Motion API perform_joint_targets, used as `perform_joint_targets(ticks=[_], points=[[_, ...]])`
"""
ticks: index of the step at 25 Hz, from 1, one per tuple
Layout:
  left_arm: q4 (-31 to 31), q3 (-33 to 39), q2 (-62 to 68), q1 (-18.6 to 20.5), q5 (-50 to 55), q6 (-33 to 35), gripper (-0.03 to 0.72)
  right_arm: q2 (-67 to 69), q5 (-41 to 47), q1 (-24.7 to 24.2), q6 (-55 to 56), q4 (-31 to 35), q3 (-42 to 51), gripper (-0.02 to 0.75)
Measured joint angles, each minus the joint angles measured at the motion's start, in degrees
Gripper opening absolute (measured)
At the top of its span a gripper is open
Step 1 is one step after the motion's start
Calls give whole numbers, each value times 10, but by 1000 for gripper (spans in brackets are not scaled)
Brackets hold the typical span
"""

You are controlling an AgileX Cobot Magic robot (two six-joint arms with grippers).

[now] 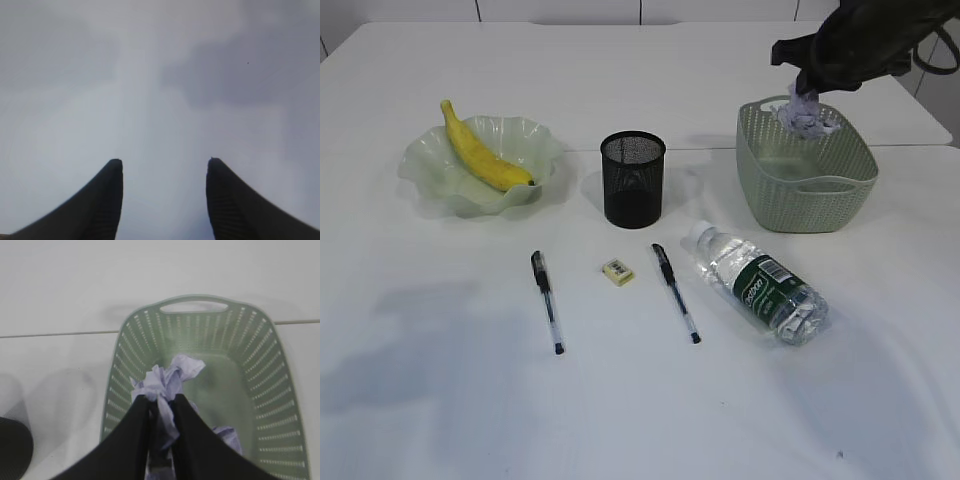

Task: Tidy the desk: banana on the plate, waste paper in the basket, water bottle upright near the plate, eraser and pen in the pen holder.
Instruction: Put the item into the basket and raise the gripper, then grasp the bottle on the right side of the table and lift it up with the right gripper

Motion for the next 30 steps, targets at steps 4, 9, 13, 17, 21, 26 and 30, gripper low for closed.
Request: perform_joint_targets(ticks=[4,9,13,17,21,26,30], points=[[0,0,0,0,-8,0,372,29,6,0,4,-2,-14,239],[0,0,0,0,-13,0,370,31,28,0,5,-8,-18,390],[-1,0,0,0,-13,0,367,10,108,1,5,-8,-37,411],[-1,0,0,0,-13,0,360,-37,198,1,-53,28,-63,412],[-1,0,0,0,-13,0,357,-76,262,9,-100,49,-69,413],[-1,0,0,0,-13,0,356,-84,345,37,-148,50,-69,415],[-1,0,0,0,-13,0,354,-84,357,76,-169,50,-69,416]])
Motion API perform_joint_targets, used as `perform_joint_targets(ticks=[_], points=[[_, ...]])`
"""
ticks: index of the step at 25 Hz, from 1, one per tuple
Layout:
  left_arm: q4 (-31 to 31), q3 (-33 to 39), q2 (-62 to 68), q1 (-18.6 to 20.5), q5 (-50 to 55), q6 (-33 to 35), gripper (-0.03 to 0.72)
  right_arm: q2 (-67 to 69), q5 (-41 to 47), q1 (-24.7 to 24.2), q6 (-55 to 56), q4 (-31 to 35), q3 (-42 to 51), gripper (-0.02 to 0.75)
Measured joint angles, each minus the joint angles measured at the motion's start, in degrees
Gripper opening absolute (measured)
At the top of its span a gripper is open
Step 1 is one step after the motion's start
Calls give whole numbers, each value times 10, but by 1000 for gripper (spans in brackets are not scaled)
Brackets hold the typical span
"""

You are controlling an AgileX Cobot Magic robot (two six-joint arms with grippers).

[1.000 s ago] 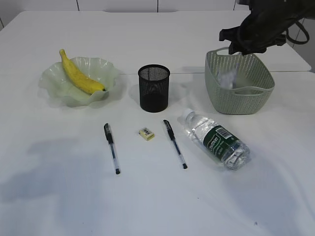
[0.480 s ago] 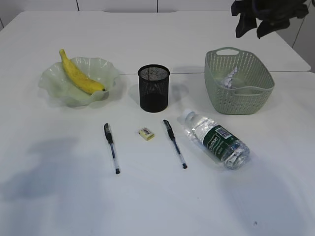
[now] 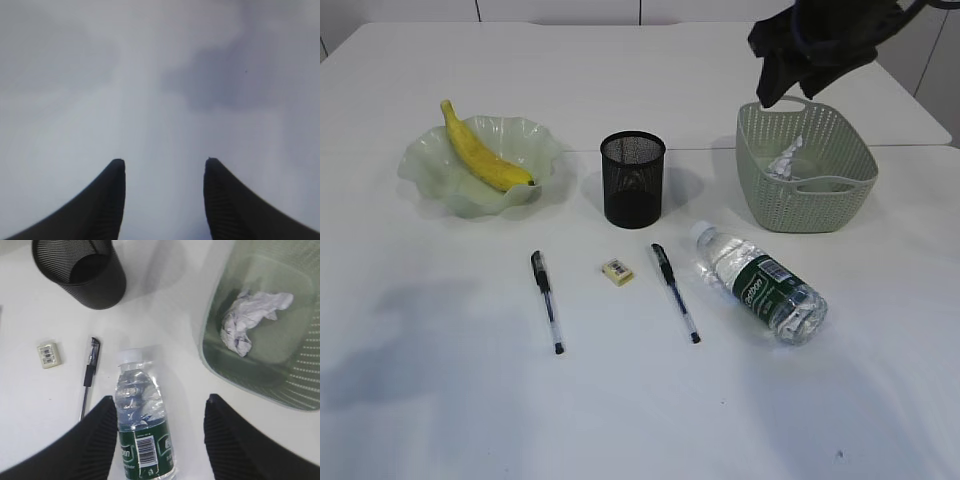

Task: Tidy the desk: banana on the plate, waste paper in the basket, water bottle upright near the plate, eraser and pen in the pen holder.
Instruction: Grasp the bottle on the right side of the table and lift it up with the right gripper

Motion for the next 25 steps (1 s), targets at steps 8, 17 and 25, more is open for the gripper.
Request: perform_joint_targets(ticks=[8,17,25], points=[[0,0,0,0,0,0,354,21,7,50,-5,-17,0,417],[0,0,0,0,0,0,353,77,14,52,-8,-24,0,417],[0,0,0,0,0,0,340,125,14,57,-9,-23,0,447]])
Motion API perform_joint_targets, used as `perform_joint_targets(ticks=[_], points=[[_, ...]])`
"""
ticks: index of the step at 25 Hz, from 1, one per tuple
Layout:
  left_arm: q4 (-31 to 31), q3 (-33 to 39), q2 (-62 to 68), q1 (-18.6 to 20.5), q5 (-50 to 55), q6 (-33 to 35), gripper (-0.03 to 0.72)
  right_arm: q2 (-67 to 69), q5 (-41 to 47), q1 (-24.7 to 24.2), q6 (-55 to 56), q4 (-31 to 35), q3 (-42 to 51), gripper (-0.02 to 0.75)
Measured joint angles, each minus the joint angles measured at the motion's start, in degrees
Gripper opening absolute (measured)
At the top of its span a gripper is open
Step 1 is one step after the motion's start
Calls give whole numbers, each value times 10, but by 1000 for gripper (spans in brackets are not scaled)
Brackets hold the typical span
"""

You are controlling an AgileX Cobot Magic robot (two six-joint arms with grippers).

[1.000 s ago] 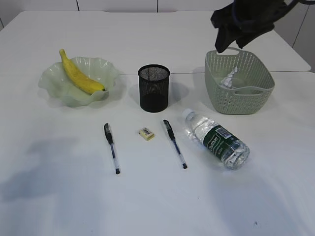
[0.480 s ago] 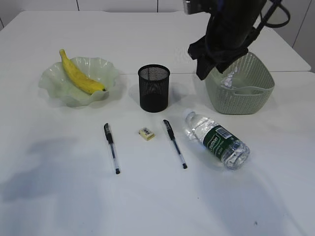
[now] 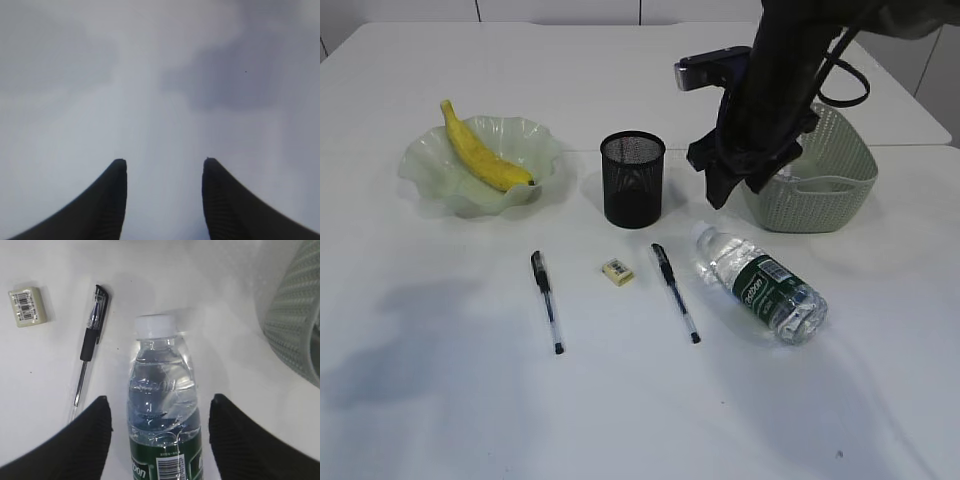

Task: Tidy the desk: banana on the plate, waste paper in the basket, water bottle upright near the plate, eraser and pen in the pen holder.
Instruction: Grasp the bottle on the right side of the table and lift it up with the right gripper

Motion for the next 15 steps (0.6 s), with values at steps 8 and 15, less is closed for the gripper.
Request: perform_joint_targets(ticks=[8,15], points=[[0,0,0,0,-2,0,339,36,-2,3,-2,1,0,501],[0,0,0,0,-9,0,339,55,-2,3,-3,-1,0,503]])
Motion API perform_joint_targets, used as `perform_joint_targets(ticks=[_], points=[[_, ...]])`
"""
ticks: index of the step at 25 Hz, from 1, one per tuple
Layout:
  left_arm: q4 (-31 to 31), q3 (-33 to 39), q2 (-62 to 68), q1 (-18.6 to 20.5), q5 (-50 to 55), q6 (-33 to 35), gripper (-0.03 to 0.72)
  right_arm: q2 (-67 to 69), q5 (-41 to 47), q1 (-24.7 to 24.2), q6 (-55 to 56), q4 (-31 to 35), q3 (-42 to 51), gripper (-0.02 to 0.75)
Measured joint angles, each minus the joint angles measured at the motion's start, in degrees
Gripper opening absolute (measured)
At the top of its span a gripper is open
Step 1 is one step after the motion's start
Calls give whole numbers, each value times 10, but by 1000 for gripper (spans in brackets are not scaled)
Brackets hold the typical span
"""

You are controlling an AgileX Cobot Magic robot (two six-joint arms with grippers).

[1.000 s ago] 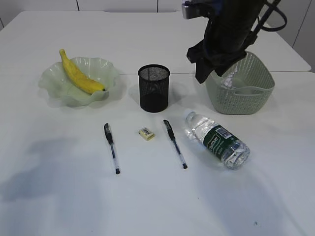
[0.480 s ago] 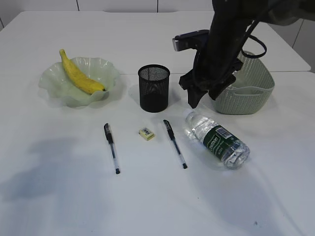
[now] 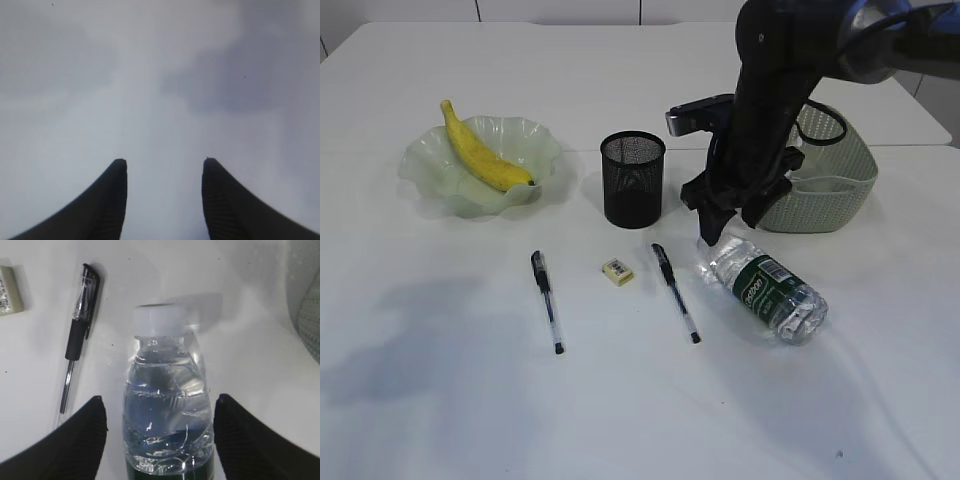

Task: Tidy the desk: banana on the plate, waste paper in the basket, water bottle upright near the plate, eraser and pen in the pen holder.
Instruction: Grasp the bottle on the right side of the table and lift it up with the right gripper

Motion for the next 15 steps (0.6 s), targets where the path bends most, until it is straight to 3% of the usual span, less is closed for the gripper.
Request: perform_joint_targets(ticks=[15], points=[[0,0,0,0,-9,0,339,17,0,0,-14,-5,0,567]])
